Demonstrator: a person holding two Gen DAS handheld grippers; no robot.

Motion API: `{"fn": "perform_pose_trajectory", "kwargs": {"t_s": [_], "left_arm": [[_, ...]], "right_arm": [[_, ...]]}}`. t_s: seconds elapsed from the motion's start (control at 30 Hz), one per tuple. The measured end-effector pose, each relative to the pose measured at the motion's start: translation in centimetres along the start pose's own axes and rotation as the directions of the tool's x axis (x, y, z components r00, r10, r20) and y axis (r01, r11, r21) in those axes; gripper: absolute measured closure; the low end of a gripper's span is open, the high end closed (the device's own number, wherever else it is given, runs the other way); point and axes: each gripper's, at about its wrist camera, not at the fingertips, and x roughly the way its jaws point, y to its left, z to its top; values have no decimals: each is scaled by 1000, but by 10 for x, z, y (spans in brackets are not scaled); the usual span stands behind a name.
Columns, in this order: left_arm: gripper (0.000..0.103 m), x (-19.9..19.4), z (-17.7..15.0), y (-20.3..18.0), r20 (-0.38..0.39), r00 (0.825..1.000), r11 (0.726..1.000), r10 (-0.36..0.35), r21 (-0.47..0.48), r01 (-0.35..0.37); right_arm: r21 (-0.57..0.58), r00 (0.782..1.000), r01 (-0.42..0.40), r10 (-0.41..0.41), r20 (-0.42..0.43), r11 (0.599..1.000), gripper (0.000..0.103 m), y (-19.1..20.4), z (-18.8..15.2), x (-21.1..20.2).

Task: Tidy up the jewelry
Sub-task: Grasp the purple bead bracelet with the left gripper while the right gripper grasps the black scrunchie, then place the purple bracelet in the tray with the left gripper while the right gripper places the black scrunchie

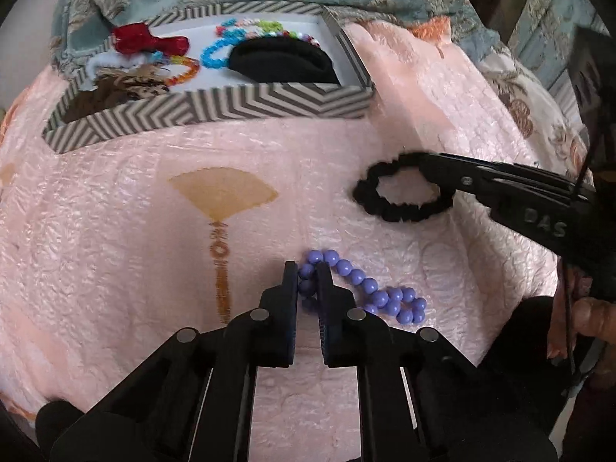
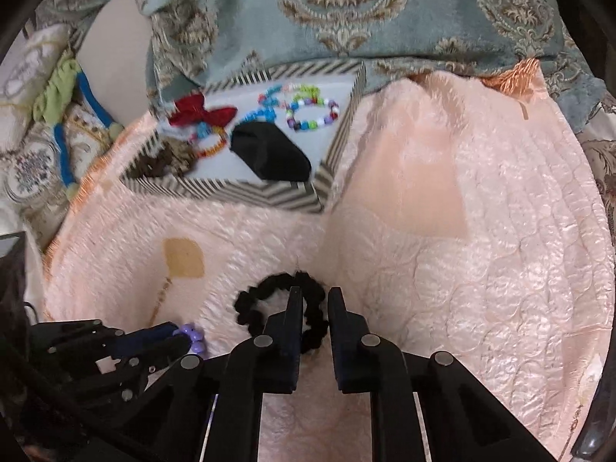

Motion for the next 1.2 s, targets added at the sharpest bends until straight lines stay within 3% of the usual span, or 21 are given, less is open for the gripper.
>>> {"fn": "perform_pose_trajectory", "kwargs": {"t_s": [0.17, 0.27, 0.33, 0.4, 0.47, 0.6, 0.87, 1.2], "left_arm": [[95, -24, 5, 11, 45, 999, 1000, -14, -24, 15], [95, -34, 6, 16, 63, 998, 999, -8, -35, 10], [95, -42, 6, 18, 76, 997, 999, -8, -43, 11], [95, -51, 7, 20, 90, 996, 999, -4, -47, 9], [95, -57, 7, 23, 100, 995, 999, 1, -49, 3], [95, -68, 10, 30, 114, 993, 998, 18, -58, -12], [95, -83, 20, 47, 144, 988, 996, 48, -84, -36], [95, -101, 49, 54, 188, 977, 993, 103, -76, -90]], "right_arm": [[-13, 999, -8, 9, 43, 1000, 91, 4, 4, -23], [-7, 1000, -16, 16, 27, 1000, 91, 4, 6, -21], [3, 1000, 5, -5, -12, 1000, 83, 2, 5, -13], [5, 998, 39, -39, -41, 999, 54, 0, 4, -4], [1, 998, 45, -45, -33, 999, 53, -1, 3, 2], [-23, 997, 58, -59, -52, 998, 93, 0, 4, 16], [-20, 999, 26, -25, 27, 999, 96, -4, 9, -21], [-54, 991, -26, 33, 128, 998, 96, 19, 42, -65]]}}
